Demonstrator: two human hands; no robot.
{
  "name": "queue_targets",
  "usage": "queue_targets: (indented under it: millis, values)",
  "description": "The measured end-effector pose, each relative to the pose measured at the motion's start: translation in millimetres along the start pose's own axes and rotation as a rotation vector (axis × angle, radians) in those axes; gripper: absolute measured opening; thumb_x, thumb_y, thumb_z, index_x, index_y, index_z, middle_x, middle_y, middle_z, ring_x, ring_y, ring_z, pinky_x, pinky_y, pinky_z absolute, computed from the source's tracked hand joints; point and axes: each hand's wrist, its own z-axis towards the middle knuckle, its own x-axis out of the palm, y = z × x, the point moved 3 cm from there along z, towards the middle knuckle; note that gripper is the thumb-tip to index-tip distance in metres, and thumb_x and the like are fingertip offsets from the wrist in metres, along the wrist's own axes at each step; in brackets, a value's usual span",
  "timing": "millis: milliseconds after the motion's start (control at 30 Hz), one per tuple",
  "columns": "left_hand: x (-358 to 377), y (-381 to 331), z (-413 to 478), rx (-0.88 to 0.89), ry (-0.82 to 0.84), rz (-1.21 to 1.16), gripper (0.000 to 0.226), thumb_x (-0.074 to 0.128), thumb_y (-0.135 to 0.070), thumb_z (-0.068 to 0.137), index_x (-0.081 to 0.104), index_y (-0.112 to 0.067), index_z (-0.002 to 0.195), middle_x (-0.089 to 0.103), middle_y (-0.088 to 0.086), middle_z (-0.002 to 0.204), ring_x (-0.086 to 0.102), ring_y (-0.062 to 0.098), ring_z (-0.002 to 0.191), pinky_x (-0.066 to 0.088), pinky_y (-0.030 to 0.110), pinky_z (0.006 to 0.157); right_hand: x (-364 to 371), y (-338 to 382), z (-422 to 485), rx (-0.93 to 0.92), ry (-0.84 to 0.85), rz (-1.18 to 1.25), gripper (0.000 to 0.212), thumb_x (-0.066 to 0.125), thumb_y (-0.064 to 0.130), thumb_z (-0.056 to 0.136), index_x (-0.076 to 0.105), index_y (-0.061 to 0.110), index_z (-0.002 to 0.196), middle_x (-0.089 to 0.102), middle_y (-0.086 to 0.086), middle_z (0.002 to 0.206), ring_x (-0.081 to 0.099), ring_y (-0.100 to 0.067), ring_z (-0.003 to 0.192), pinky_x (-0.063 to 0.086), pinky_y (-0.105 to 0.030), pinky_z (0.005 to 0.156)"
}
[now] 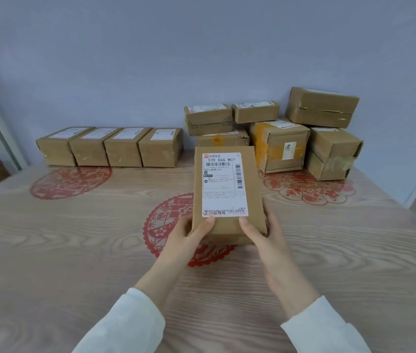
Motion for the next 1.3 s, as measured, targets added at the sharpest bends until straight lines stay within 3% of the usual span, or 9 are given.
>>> queue_targets:
  millis: [133, 233, 433, 667, 733, 833, 967, 1100, 1300]
  values:
    - [-3.7, -7.3, -1.9, 0.06, 0.006, 0.009, 0.082, 0.064, -0.059, 0.065, 0.045, -0.024, 0.137, 0.059, 0.005, 0.126, 0.057, 0.012, 0.11, 0.046, 0.033, 0.089, 6.5, -2.4, -2.5, 0.012, -0.015, -0.014, 0.083, 0.069, 0.035, 0.075, 0.029, 0.03, 0.148, 0.054, 0.01, 0.134, 0.052, -0.003, 0.118, 0.045, -0.02, 0.092]
    - [-5.2, -8.8, -2.1, 0.097, 0.048, -0.042, 0.077, 0.065, -0.043, 0.078, 0.029, -0.033, 0.146, 0.055, -0.017, 0.127, 0.054, -0.002, 0.11, 0.046, 0.014, 0.08, 8.8, -3.2, -5.4, 0.018, -0.028, -0.025, 0.091, 0.067, 0.048, 0.065, 0.031, 0.03, 0.147, 0.054, 0.009, 0.136, 0.052, -0.007, 0.121, 0.042, -0.033, 0.104]
    - [-7.0, -1.2, 0.6, 0.132, -0.026, 0.017, 0.084, 0.074, -0.028, 0.077, 0.023, -0.024, 0.144, 0.054, -0.01, 0.126, 0.053, -0.007, 0.105, 0.047, 0.007, 0.073, 12.6, -15.6, -9.0, 0.015, -0.029, -0.115, 0.071, 0.066, 0.019, 0.086, 0.03, 0.031, 0.146, 0.055, 0.013, 0.131, 0.053, 0.0, 0.117, 0.043, -0.025, 0.099]
    - [-6.9, 9.0, 0.5, 0.164, 0.024, 0.071, 0.095, 0.076, -0.035, 0.077, 0.015, -0.03, 0.149, 0.051, -0.015, 0.136, 0.046, 0.003, 0.126, 0.039, 0.03, 0.107, 12.4, -16.6, -9.7, -0.031, -0.085, -0.208, 0.073, 0.066, 0.025, 0.086, 0.028, 0.025, 0.148, 0.05, 0.008, 0.139, 0.049, -0.008, 0.124, 0.04, -0.037, 0.108]
    - [-7.2, 6.0, 0.7, 0.169, -0.022, 0.071, 0.089, 0.075, -0.041, 0.076, 0.023, -0.026, 0.147, 0.054, -0.016, 0.131, 0.051, -0.002, 0.119, 0.044, 0.022, 0.1, 14.5, -16.6, -10.2, -0.054, -0.088, -0.242, 0.068, 0.066, 0.022, 0.086, 0.032, 0.022, 0.145, 0.053, 0.007, 0.135, 0.052, -0.007, 0.121, 0.042, -0.034, 0.105]
    - [-11.8, 5.4, 2.5, 0.138, -0.057, 0.087, 0.063, 0.071, -0.027, 0.083, 0.037, -0.022, 0.135, 0.06, -0.014, 0.12, 0.057, -0.006, 0.104, 0.049, 0.013, 0.079, 15.4, -18.4, -11.4, -0.044, -0.066, -0.251, 0.068, 0.067, 0.011, 0.085, 0.032, 0.021, 0.143, 0.054, 0.006, 0.132, 0.053, -0.004, 0.117, 0.044, -0.032, 0.102]
    - [-12.7, 7.0, -1.1, 0.136, -0.059, 0.094, 0.064, 0.073, -0.024, 0.082, 0.037, -0.019, 0.134, 0.06, -0.015, 0.116, 0.057, -0.006, 0.103, 0.049, 0.013, 0.08, 15.1, -14.6, -11.2, -0.056, -0.085, -0.223, 0.068, 0.067, 0.016, 0.086, 0.031, 0.024, 0.143, 0.053, 0.009, 0.133, 0.053, -0.004, 0.118, 0.044, -0.033, 0.103]
    - [-12.4, -0.3, -2.2, 0.155, -0.126, 0.073, 0.06, 0.072, -0.028, 0.082, 0.037, -0.019, 0.13, 0.06, -0.018, 0.107, 0.058, -0.009, 0.092, 0.047, 0.005, 0.065, 18.1, -9.3, -9.4, -0.098, -0.079, -0.216, 0.056, 0.065, 0.015, 0.087, 0.039, 0.026, 0.136, 0.058, 0.01, 0.126, 0.057, -0.004, 0.115, 0.048, -0.034, 0.099]
    - [-12.8, 1.1, -4.5, 0.144, -0.119, 0.077, 0.059, 0.074, -0.025, 0.08, 0.035, -0.021, 0.124, 0.059, -0.01, 0.114, 0.057, -0.004, 0.098, 0.049, 0.013, 0.073, 15.4, -9.3, -9.9, -0.111, -0.085, -0.191, 0.053, 0.066, 0.01, 0.086, 0.04, 0.022, 0.13, 0.06, 0.009, 0.121, 0.058, -0.004, 0.113, 0.048, -0.028, 0.095]
